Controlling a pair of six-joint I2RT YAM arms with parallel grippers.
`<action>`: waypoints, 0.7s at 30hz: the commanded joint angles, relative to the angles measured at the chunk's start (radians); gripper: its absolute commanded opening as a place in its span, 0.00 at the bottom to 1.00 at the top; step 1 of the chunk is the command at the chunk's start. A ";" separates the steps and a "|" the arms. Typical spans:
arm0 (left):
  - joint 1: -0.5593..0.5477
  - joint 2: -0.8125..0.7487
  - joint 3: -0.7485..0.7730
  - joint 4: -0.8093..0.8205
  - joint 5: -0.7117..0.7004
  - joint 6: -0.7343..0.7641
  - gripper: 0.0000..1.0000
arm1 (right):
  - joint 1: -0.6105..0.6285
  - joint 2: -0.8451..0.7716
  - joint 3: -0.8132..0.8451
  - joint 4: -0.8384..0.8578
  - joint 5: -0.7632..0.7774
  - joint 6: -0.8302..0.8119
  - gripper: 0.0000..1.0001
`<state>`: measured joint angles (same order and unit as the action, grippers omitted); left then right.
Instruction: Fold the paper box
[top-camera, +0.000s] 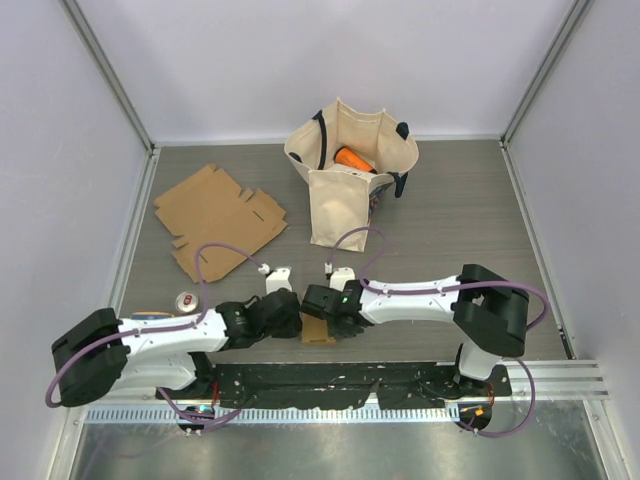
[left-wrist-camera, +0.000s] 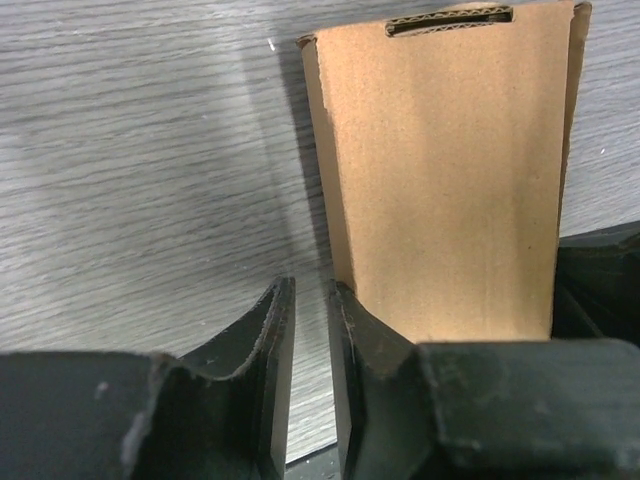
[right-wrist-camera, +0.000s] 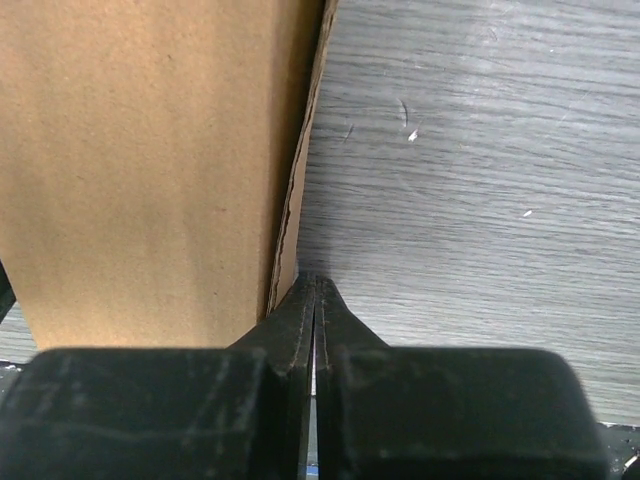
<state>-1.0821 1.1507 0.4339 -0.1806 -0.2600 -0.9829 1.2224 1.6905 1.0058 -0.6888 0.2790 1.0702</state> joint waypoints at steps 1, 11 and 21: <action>-0.059 -0.107 0.008 0.142 0.048 -0.053 0.27 | -0.009 -0.075 -0.053 0.242 0.025 -0.021 0.07; 0.115 -0.258 -0.029 0.003 0.048 0.016 0.49 | -0.300 -0.462 -0.332 0.382 -0.231 -0.283 0.46; 0.252 -0.071 0.019 0.222 0.232 0.055 0.64 | -0.509 -0.486 -0.458 0.777 -0.627 -0.276 0.73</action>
<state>-0.8719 0.9943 0.4194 -0.1421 -0.1631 -0.9535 0.7246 1.2003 0.6151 -0.2146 -0.1268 0.7662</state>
